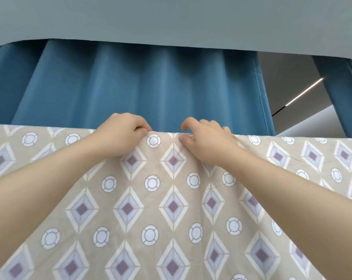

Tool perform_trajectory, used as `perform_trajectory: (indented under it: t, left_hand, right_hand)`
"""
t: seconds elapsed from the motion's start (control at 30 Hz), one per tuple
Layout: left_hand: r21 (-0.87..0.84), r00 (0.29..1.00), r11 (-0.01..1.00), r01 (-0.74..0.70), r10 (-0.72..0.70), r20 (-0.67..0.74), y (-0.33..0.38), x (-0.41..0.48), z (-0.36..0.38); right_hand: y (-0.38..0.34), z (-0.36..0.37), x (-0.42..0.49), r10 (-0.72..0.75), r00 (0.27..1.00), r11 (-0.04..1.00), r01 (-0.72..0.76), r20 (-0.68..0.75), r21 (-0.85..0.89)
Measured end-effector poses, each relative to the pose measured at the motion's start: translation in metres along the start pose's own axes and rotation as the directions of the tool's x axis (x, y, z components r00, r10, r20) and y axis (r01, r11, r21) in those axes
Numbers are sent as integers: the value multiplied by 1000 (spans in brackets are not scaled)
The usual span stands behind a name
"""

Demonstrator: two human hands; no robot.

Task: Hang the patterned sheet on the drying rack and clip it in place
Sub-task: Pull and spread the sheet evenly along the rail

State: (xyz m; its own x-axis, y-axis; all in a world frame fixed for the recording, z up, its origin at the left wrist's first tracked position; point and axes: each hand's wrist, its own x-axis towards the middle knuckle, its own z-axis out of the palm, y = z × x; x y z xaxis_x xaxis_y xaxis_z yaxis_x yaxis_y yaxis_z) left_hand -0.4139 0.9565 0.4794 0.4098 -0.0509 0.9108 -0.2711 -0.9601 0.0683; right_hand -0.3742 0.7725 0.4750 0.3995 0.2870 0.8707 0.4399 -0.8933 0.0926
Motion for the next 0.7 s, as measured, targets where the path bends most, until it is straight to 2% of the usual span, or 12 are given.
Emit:
perform_trajectory:
  t: [0.03, 0.1, 0.17, 0.3, 0.4, 0.53, 0.63, 0.7]
  left_hand:
    - [-45, 1000, 999, 18, -18, 9, -1, 0, -4]
    - [-30, 1000, 1000, 5, -5, 5, -2, 0, -7]
    - [23, 1000, 999, -24, 24, -20, -4, -3, -6]
    - [-15, 999, 999, -33, 34, 15, -3, -6, -9]
    - [91, 998, 995, -42, 46, -44, 2, -5, -8]
    - [334, 995, 942, -43, 71, -72, 5, 3, -8]
    - [343, 978, 939, -34, 101, -181, 6, 8, -16]
    - [267, 966, 964, 6, 63, -251, 7, 11, -23]
  right_hand:
    - [-2, -2, -1, 2, 1000, 1000, -2, 25, -10]
    - [-4, -5, -2, 10, 999, 1000, -9, 41, -26]
    - [-7, -6, 0, 12, 1000, 999, -11, 13, -37]
    - [-16, -10, 5, 29, 999, 999, -30, -16, -22]
    - [-25, -14, 6, -3, 999, 997, -1, -43, -81]
    - [-27, -12, 6, -132, 974, 971, 90, -184, -220]
    - [-28, -16, 14, -99, 947, 987, 55, -307, -149]
    - [-37, -25, 23, 7, 965, 1000, -3, -261, 19]
